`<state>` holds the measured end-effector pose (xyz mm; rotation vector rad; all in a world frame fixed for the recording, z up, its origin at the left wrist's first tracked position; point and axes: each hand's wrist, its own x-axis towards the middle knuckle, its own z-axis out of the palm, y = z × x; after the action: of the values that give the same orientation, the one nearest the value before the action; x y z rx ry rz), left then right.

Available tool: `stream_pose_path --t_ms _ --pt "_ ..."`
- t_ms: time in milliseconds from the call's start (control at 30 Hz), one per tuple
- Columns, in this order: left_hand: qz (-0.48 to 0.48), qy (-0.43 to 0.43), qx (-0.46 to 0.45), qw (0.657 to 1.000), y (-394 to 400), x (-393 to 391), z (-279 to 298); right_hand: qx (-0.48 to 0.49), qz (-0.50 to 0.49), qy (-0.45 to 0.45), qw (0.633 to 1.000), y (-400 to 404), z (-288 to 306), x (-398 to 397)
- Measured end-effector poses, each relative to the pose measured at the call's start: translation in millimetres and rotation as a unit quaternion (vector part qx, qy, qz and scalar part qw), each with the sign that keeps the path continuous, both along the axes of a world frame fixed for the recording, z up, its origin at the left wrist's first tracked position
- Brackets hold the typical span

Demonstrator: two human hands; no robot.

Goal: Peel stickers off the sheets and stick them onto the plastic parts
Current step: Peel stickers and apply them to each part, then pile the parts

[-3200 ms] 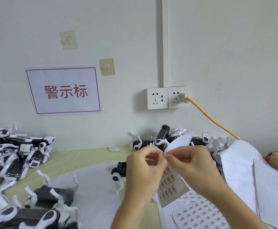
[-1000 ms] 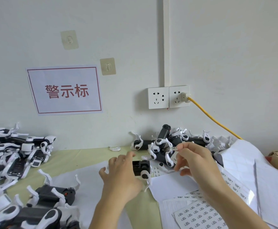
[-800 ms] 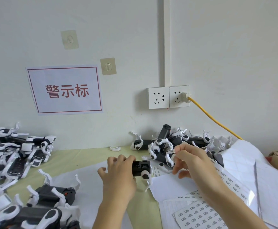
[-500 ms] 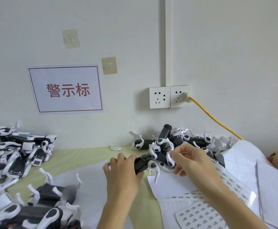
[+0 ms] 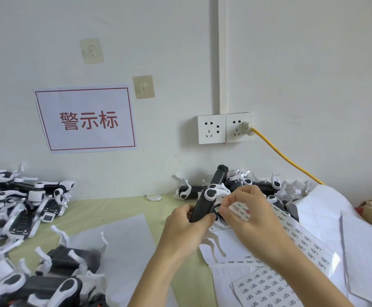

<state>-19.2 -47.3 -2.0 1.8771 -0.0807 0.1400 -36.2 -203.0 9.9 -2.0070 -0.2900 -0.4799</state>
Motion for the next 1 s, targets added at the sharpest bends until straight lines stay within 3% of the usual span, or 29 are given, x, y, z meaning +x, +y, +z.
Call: stream_pose_path --t_ms 167,400,1000 --pt "-0.055 -0.011 -0.056 0.997 -6 -6 4 -0.033 0.002 -0.004 0.999 -1 -1 1" --pt "-0.033 -0.085 -0.001 0.996 -7 1 -3 -0.048 -0.016 -0.03 0.998 -1 -4 4" --pt "-0.049 -0.101 0.014 0.994 -5 5 -5 -0.063 -0.036 -0.06 0.996 0 -8 5"
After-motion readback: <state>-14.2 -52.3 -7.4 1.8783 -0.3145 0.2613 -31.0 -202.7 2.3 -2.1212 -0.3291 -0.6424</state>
